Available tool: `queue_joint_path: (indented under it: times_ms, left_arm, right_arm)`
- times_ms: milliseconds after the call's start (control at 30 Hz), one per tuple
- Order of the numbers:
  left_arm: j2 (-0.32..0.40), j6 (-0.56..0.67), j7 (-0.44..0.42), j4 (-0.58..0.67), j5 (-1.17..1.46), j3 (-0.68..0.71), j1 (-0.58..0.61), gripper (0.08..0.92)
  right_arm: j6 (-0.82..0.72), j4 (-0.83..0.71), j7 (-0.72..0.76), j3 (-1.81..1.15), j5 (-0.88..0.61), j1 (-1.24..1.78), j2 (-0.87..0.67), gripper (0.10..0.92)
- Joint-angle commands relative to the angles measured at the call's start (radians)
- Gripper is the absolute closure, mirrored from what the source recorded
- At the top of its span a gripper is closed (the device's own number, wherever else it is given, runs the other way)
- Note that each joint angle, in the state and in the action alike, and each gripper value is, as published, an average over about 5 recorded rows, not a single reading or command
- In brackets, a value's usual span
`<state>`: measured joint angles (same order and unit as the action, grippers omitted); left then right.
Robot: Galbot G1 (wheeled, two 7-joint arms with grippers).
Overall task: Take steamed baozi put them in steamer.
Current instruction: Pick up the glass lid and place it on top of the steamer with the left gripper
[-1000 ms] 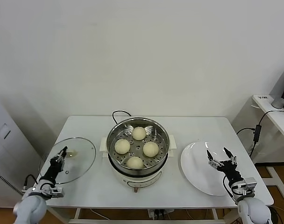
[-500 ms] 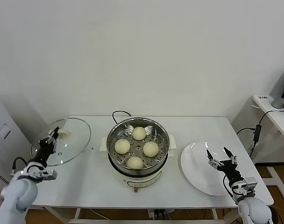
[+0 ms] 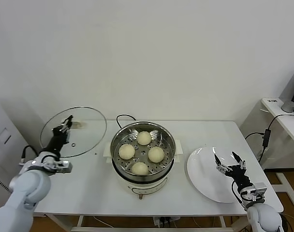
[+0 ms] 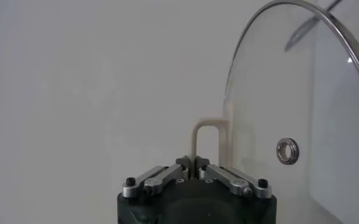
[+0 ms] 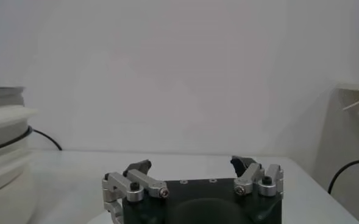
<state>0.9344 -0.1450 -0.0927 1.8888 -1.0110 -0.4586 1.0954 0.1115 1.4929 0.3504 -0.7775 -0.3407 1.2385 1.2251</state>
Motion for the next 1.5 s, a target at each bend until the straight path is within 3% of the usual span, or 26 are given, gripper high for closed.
queue_joint_path:
  times_ms: [33, 333, 567, 1100, 1500]
  left_arm:
    - [0.012, -0.299, -0.148, 0.162, -0.162, 0.3, -0.127, 0.895]
    - [0.168, -0.38, -0.213, 0.142, -0.315, 0.421, -0.172, 0.895]
    - [0.255, -0.386, -0.214, 0.111, -0.372, 0.462, -0.149, 0.895]
    - [0.392, -0.382, -0.215, 0.038, -0.474, 0.51, -0.138, 0.895]
    - [0.456, -0.378, -0.225, 0.023, -0.544, 0.53, -0.123, 0.895]
  right_arm:
    - [0.001, -0.005, 0.0, -0.003, 0.002, -0.001, 0.0, 0.203]
    - [0.0, -0.017, -0.002, -0.006, 0.006, -0.005, -0.011, 0.203]
    - [0.002, -0.029, 0.0, -0.006, 0.009, -0.01, -0.006, 0.203]
    - [0.004, -0.045, 0.003, -0.009, 0.013, -0.014, -0.005, 0.203]
    - [0.009, -0.057, 0.008, -0.015, 0.013, -0.011, -0.001, 0.203]
